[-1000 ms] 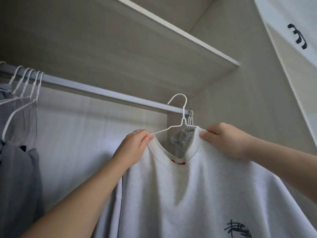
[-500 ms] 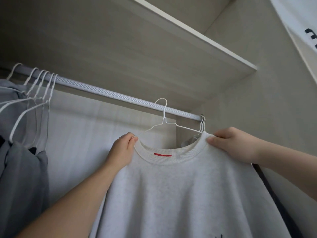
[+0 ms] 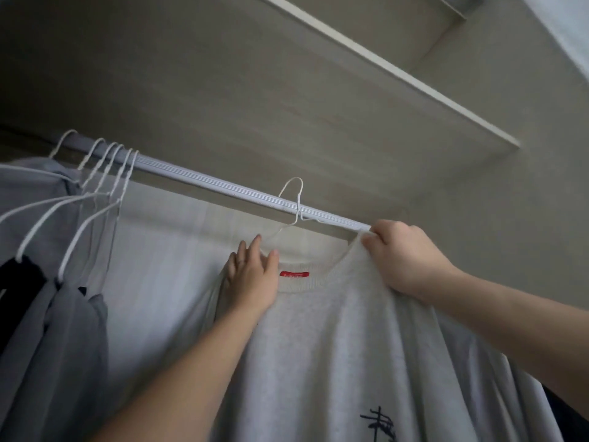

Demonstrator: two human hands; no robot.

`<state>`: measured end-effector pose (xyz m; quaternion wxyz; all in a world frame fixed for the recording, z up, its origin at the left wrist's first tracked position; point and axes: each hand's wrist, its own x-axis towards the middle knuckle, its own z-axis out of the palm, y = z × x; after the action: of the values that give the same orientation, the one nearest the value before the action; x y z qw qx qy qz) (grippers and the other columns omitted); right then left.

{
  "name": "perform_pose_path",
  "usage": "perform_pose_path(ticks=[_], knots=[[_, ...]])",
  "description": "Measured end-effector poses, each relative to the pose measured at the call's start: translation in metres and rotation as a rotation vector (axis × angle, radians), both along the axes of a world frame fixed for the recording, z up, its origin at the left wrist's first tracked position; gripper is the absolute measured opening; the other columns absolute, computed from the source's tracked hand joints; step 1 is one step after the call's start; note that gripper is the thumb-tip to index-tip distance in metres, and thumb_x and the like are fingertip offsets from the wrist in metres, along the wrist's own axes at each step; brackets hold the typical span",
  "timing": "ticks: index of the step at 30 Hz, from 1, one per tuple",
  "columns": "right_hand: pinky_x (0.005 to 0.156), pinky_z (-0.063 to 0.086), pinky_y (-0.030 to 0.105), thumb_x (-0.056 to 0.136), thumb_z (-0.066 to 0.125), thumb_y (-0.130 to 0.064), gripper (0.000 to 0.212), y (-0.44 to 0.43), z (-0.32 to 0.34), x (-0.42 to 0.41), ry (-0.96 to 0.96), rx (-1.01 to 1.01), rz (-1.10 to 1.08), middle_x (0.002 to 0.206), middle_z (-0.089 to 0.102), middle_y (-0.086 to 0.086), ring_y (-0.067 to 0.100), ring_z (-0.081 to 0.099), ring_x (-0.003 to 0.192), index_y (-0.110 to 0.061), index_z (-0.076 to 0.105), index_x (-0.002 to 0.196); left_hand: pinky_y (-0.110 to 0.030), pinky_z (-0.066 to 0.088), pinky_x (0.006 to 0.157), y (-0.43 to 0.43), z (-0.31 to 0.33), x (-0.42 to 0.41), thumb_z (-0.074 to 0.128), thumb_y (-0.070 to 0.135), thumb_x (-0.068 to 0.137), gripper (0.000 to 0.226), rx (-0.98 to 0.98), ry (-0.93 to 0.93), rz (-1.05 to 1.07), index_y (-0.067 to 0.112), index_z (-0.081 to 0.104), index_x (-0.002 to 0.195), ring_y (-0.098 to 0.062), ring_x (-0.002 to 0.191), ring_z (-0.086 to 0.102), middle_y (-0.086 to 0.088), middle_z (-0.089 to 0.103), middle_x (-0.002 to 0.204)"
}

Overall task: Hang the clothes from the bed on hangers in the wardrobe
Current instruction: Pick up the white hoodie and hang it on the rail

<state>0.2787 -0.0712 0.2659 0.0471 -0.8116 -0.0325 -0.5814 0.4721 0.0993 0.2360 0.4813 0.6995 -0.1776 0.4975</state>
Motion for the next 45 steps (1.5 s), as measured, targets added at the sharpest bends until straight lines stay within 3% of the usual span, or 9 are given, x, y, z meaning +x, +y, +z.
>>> perform_pose_path(ticks=[3,7,10,12,17,22,27,36,45], knots=[[0.068,0.035,0.033,0.099,0.042,-0.031,0.029,0.013,-0.002,0.008,0.030,0.001,0.001,0.087,0.055,0.008,0.029,0.050,0.084,-0.016,0.047,0.075,-0.041,0.010,0.122,-0.004,0.008,-0.001,0.036,0.049,0.103,0.054,0.018,-0.057,-0.061,0.033,0.029,0.155,-0.025,0.151,0.015,0.001,0.020,0.165],[0.071,0.038,0.032,0.098,0.042,-0.034,0.030,0.019,-0.013,0.031,0.118,0.020,0.013,0.099,0.062,0.016,0.035,0.058,0.095,-0.015,0.049,0.076,-0.042,0.031,0.117,-0.010,0.004,0.001,0.040,0.054,0.099,0.057,0.007,-0.055,-0.261,0.033,0.037,0.152,-0.022,0.146,0.031,0.005,0.038,0.158],[0.070,0.036,0.031,0.099,0.041,-0.032,0.030,0.015,-0.020,0.034,0.143,0.037,0.019,0.096,0.061,0.014,0.035,0.057,0.092,-0.013,0.051,0.078,-0.023,0.030,0.109,-0.016,-0.009,-0.004,0.040,0.049,0.102,0.052,0.067,-0.067,-0.237,0.036,0.034,0.152,-0.014,0.144,0.035,0.013,0.035,0.158],[0.069,0.037,0.031,0.098,0.041,-0.031,0.027,0.012,-0.022,0.030,0.163,0.011,0.011,0.093,0.060,0.012,0.035,0.058,0.095,-0.013,0.053,0.081,-0.029,0.029,0.114,-0.019,-0.010,-0.005,0.040,0.051,0.102,0.051,0.064,-0.075,-0.271,0.039,0.034,0.151,-0.013,0.144,0.035,0.014,0.033,0.159],[0.092,0.045,0.040,0.095,0.042,-0.035,0.040,0.004,-0.038,0.018,0.156,-0.256,-0.096,0.132,0.046,0.004,0.029,0.048,0.118,-0.022,0.037,0.133,-0.041,0.039,0.113,-0.031,-0.003,-0.010,0.043,0.066,0.092,0.060,0.006,-0.041,-0.415,0.043,0.040,0.147,-0.015,0.142,0.038,0.015,0.037,0.156],[0.100,0.037,0.042,0.095,0.037,-0.043,0.069,-0.008,-0.054,0.014,0.150,-0.497,-0.375,0.147,0.032,0.003,0.027,0.038,0.131,-0.015,0.011,0.152,-0.037,0.028,0.118,-0.040,-0.001,-0.007,0.042,0.069,0.091,0.063,0.047,-0.017,-0.413,0.040,0.041,0.147,-0.010,0.142,0.038,0.014,0.038,0.155],[0.110,0.030,0.041,0.095,0.037,-0.045,0.076,-0.024,-0.057,0.011,0.187,-0.498,-0.411,0.159,0.016,0.005,0.022,0.019,0.146,-0.010,0.004,0.154,-0.044,0.031,0.117,-0.067,0.000,-0.010,0.033,0.089,0.069,0.080,0.070,0.034,-0.438,0.053,0.040,0.140,-0.012,0.139,0.043,0.022,0.042,0.152],[0.117,0.019,0.044,0.096,0.038,-0.045,0.079,-0.094,-0.053,0.009,0.328,-0.394,-0.542,0.164,-0.002,0.000,0.014,0.005,0.150,-0.013,-0.002,0.155,-0.040,0.032,0.116,-0.156,0.008,-0.005,0.043,0.070,0.092,0.068,0.124,0.083,-0.550,0.037,0.036,0.150,-0.020,0.141,0.040,0.007,0.040,0.156],[0.120,-0.006,0.048,0.096,0.035,-0.050,0.081,-0.168,-0.059,0.005,0.333,-0.420,-0.727,0.164,-0.005,0.004,0.017,-0.004,0.151,-0.011,-0.004,0.156,-0.041,0.027,0.119,-0.259,0.012,0.002,0.040,0.082,0.081,0.087,0.221,0.159,-0.635,0.034,0.032,0.153,-0.023,0.144,0.037,0.003,0.038,0.158]])
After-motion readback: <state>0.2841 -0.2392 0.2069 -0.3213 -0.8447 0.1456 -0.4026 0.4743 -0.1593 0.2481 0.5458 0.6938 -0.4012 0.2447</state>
